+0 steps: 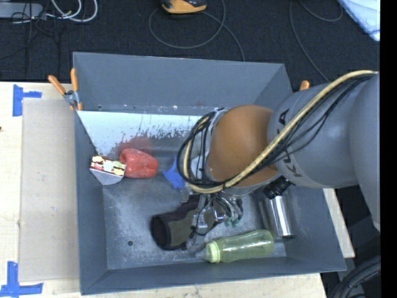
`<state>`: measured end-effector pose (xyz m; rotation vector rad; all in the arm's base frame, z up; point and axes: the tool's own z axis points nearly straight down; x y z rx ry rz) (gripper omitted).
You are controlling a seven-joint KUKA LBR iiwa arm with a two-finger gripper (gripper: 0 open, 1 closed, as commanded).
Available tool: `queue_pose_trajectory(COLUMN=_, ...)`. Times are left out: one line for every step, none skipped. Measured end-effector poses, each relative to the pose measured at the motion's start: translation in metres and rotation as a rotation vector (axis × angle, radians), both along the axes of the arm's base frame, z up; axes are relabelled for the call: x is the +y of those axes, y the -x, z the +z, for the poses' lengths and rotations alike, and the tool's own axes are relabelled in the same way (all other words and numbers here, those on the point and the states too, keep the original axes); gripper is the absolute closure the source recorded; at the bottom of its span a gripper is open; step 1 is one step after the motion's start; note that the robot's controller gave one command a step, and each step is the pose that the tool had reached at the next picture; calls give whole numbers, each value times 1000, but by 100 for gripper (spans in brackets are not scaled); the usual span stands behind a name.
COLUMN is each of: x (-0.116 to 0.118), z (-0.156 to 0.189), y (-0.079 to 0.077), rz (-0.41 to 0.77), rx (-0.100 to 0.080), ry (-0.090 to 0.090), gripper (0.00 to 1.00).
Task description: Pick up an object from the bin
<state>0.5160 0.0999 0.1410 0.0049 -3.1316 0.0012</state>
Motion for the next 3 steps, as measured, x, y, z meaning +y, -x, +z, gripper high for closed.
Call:
queue_pose_trajectory(x=0, z=4, y=-1, rz=-3, rx=-7, ry=-1, gripper=0)
queue_pose_trajectory(x=0, z=-12, y=-19, rz=71, rx=-13, ry=-2, gripper=0)
queue_pose_trajectory(x=42, z=-71, y=-28, rz=366, rx=-2, ry=-5, gripper=100)
